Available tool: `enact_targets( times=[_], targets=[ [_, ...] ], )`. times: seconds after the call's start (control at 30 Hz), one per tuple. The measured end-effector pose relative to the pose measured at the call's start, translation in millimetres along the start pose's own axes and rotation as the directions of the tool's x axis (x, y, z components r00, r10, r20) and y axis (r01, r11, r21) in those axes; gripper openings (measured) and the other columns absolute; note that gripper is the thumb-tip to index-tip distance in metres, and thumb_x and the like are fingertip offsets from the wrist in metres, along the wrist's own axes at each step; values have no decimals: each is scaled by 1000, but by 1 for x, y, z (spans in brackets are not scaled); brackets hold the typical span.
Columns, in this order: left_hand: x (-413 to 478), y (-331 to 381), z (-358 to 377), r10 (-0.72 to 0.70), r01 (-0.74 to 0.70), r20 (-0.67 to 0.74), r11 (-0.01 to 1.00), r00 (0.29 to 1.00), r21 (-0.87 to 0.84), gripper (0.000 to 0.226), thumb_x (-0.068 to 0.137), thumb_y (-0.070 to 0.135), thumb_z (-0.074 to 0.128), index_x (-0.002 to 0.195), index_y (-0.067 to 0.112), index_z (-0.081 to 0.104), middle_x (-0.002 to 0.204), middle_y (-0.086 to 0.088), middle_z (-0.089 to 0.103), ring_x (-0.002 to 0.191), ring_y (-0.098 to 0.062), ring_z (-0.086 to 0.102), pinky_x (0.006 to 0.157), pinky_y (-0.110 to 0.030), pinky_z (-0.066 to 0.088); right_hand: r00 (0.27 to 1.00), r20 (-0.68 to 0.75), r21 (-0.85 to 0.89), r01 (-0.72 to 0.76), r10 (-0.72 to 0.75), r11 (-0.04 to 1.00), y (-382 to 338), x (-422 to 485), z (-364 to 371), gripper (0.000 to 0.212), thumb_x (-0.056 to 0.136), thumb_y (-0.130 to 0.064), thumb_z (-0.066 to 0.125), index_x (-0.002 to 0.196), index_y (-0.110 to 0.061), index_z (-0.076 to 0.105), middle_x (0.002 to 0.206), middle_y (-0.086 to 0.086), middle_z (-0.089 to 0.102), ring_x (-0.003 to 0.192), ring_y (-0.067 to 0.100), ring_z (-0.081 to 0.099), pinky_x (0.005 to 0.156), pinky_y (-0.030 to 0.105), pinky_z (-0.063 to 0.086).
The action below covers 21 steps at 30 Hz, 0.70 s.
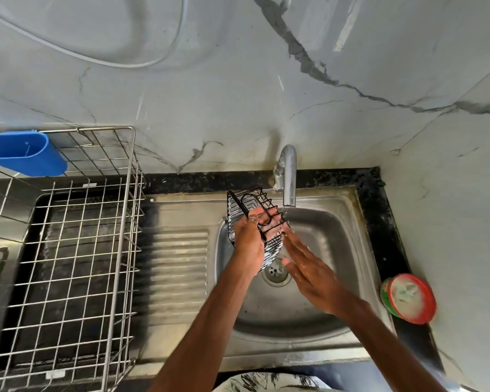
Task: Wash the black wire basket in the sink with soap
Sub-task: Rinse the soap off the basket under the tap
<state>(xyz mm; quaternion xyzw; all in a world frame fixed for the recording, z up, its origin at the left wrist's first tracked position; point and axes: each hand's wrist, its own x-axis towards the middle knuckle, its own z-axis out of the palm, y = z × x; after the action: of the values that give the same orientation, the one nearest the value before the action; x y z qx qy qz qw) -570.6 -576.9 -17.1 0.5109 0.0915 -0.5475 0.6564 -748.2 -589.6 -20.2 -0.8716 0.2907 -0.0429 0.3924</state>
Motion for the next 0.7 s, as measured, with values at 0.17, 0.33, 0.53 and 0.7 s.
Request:
enact_targets(
  times=[0.17, 0.33, 0.53, 0.7],
  targets=[
    [8, -1, 9, -40, 37, 58, 998, 998, 59, 28, 111, 5, 32, 107, -3, 59, 124, -31, 69, 116, -43, 69, 81, -40, 65, 972, -211, 106, -83, 104, 991, 6, 8, -6, 54, 105, -39, 49, 154, -19, 39, 158, -10, 36, 144, 6, 39, 115, 23, 36],
    [19, 1, 24, -97, 58, 140, 965, 985, 257, 37, 108, -1, 31, 87, -1, 61, 116, -31, 71, 101, -37, 72, 88, -44, 61, 844, -316, 326, -332, 433, 885, 12, 38, -21, 44, 97, -35, 67, 137, -19, 57, 127, -9, 61, 108, 6, 62, 80, 7, 46],
    [47, -9, 31, -154, 59, 105, 790, 982, 610, 28, 104, 2, 45, 91, 2, 70, 87, -22, 72, 82, -30, 71, 98, -55, 58, 747, -84, 621, -478, 659, 621, 23, 59, -29, 31, 88, -49, 70, 107, -25, 70, 100, 6, 77, 105, 25, 71, 80, 41, 61],
    [60, -4, 42, -132, 28, 71, 627, 989, 778, 22, 107, 12, 51, 90, 7, 65, 77, -7, 66, 60, -15, 66, 65, -31, 61, 739, 24, 763, -448, 673, 465, 14, 52, -33, 15, 95, -29, 68, 103, -17, 71, 102, 0, 78, 107, 12, 69, 84, 39, 58]
  ],
)
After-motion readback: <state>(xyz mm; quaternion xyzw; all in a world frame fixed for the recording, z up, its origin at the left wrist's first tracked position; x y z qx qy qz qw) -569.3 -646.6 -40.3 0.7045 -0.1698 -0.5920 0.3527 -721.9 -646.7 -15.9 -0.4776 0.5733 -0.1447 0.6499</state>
